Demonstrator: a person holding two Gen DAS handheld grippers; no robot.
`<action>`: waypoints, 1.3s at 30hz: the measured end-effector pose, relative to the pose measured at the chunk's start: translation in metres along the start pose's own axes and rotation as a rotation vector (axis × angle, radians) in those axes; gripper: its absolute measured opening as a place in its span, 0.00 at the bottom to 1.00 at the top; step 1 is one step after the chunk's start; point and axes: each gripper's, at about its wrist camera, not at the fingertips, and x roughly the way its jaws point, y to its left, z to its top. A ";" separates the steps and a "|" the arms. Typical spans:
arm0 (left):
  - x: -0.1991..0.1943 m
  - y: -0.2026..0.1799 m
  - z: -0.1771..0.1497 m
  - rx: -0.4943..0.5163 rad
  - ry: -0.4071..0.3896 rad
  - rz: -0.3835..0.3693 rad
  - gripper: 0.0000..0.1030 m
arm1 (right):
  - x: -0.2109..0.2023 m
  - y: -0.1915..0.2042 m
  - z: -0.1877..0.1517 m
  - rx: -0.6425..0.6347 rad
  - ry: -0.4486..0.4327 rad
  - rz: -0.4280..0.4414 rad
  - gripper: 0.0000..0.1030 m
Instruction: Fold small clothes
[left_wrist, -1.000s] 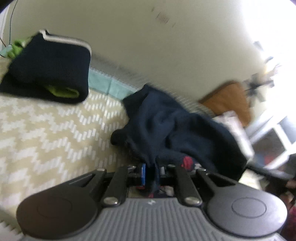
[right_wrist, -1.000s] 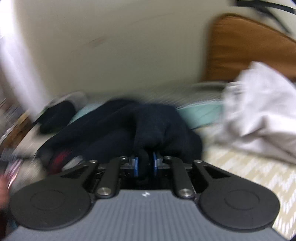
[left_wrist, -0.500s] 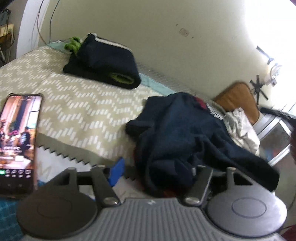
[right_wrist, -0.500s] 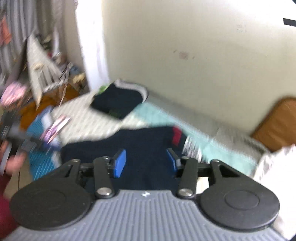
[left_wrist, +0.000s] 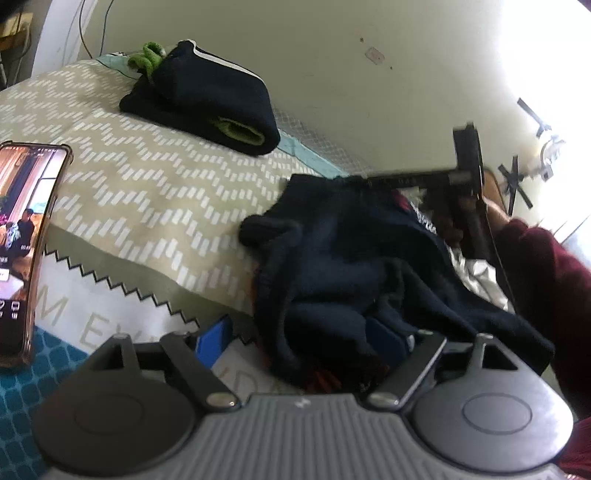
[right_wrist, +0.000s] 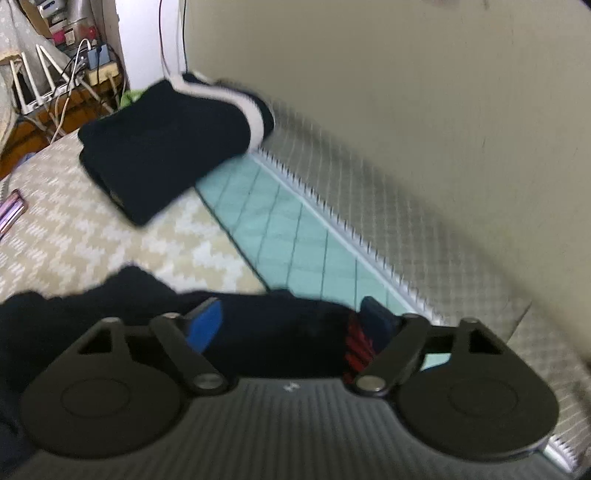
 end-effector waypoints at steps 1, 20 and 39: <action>0.002 0.000 0.002 -0.001 -0.002 -0.001 0.71 | 0.001 -0.006 -0.005 0.027 0.017 0.025 0.79; -0.065 -0.114 0.090 0.282 -0.375 0.040 0.11 | -0.287 0.064 -0.063 0.121 -0.681 -0.363 0.21; -0.227 -0.288 0.084 0.550 -1.027 0.114 0.10 | -0.482 0.155 -0.105 0.103 -1.135 -0.485 0.21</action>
